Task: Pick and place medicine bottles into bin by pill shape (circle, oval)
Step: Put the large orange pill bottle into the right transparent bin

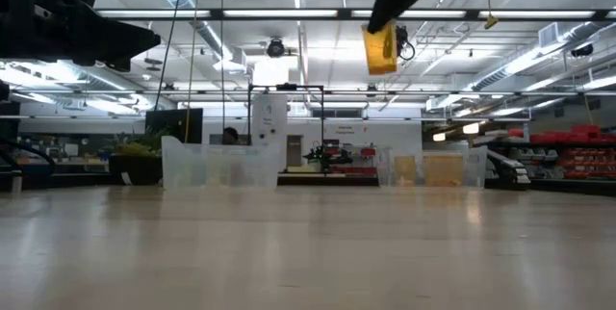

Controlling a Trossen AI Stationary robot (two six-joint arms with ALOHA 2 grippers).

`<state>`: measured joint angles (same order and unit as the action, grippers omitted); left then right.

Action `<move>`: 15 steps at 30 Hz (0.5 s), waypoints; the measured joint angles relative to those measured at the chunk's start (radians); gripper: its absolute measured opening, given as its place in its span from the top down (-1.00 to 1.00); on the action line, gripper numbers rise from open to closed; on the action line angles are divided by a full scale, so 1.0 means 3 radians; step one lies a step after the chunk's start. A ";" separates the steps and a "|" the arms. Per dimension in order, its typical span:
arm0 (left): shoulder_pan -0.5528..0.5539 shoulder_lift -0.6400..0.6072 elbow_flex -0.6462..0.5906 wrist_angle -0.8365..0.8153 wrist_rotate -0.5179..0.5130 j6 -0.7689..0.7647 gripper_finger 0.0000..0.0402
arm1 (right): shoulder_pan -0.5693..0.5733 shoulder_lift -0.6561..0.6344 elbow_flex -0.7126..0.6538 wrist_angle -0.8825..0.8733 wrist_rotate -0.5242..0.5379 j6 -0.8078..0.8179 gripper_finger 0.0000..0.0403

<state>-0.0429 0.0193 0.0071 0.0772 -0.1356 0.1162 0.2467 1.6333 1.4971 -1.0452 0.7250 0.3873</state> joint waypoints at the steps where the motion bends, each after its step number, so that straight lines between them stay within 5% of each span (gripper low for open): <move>1: 0.0001 0.0001 0.0000 0.0001 0.0000 0.0000 0.54 | -0.0063 -0.0003 0.0000 -0.0062 0.0003 0.0014 -0.15; 15: 0.0000 0.0000 0.0000 0.0000 -0.0001 0.0000 0.53 | -0.1140 -0.0003 0.0000 -0.0310 0.0028 -0.0306 -0.15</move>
<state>-0.0429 0.0193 0.0071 0.0772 -0.1359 0.1162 -0.0951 1.6325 1.4971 -1.1381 0.7334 0.2955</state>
